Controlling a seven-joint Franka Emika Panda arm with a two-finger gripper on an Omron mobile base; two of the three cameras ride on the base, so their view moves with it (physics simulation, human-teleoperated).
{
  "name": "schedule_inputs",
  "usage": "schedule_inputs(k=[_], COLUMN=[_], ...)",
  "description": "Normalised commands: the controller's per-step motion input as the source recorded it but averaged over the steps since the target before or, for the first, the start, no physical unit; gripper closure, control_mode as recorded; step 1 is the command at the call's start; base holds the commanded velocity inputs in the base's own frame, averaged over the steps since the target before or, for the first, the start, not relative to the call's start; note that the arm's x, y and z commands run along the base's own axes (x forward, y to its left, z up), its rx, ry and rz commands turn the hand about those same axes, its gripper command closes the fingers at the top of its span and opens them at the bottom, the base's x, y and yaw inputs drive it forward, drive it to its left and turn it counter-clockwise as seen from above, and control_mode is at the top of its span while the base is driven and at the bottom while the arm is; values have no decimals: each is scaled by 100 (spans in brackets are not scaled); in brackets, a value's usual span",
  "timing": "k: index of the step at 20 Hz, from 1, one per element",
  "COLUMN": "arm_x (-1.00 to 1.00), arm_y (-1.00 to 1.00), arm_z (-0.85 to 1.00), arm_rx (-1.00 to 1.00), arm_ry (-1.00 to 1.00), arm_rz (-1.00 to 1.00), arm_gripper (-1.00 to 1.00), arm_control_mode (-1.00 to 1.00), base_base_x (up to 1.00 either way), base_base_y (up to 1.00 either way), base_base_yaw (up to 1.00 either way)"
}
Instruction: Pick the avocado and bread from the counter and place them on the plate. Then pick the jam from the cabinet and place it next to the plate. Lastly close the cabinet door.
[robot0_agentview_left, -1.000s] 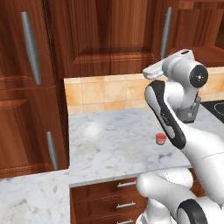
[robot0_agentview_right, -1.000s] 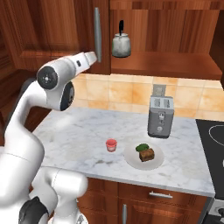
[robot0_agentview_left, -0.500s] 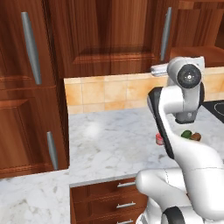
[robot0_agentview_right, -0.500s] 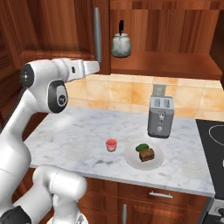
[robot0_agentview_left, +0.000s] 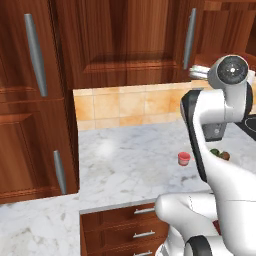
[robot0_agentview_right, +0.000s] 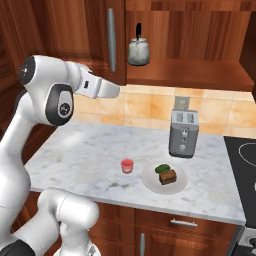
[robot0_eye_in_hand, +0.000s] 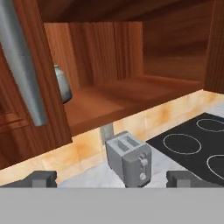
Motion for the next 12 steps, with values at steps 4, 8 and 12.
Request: schedule_inputs(k=[4, 8, 12], arm_x=[-43, -39, -39], arm_y=[-32, -26, -25], arm_z=[-6, -19, -14], arm_rx=[37, 42, 47], arm_ry=[0, -10, -4], arm_rz=[-22, -22, -22], arm_gripper=[-100, -100, -100], arm_control_mode=[-100, -100, -100], base_base_x=[0, 0, 0], base_base_y=[0, 0, 0], base_base_yaw=[0, 0, 0])
